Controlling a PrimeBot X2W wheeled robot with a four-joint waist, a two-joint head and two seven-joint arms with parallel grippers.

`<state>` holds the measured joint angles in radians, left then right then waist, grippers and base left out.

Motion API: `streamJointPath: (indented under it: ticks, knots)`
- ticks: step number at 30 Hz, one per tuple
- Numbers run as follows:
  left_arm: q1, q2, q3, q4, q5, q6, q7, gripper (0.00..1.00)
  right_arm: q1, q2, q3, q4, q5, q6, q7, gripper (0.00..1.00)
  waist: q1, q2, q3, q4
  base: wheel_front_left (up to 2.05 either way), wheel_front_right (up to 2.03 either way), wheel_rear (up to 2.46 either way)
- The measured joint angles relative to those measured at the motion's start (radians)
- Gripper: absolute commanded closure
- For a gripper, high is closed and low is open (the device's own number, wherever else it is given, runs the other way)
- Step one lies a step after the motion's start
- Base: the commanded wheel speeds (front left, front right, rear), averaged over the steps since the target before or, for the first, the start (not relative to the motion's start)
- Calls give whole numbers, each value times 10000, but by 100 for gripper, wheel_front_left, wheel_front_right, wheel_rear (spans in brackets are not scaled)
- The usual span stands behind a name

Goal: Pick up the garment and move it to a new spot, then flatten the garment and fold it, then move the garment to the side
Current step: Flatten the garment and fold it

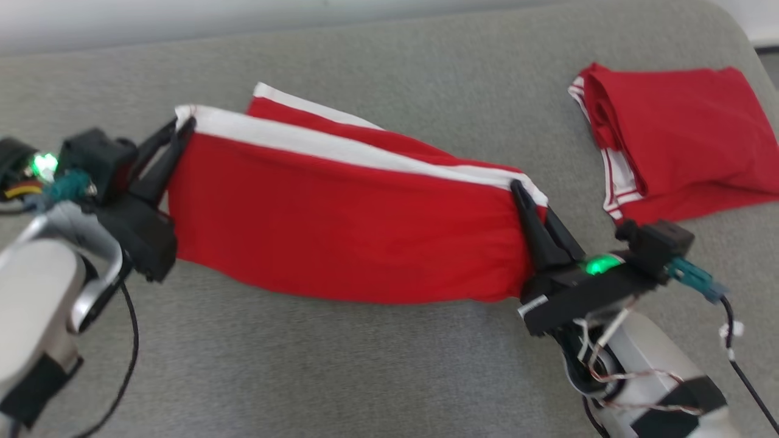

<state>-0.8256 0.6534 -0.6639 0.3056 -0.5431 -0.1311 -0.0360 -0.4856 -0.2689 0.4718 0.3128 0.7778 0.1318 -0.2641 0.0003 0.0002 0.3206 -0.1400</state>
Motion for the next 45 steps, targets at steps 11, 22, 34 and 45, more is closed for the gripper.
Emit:
streamJointPath:
  ticks: [11,22,34,45]
  knots:
    - [-2876,408,-2840,2125,-1244,-2,196,100,-1176,874,40,1039,-339,0,0,100,-1,0,947,-910,0,0,0]
    - [-4672,359,-4717,3728,-2104,-2,-385,100,-1844,1392,328,1616,-673,0,0,100,-2,0,1593,-1448,0,0,0]
    - [-4994,-311,-5680,5313,-3012,-4,-1802,0,-2144,1622,-46,2197,-1158,0,0,0,-3,-1,1461,-1468,0,0,0]
    - [-3988,-203,-4236,4711,-3659,127,-2238,0,-582,1254,-2015,88,-2861,0,0,0,-5,-1,442,-1129,0,0,0]
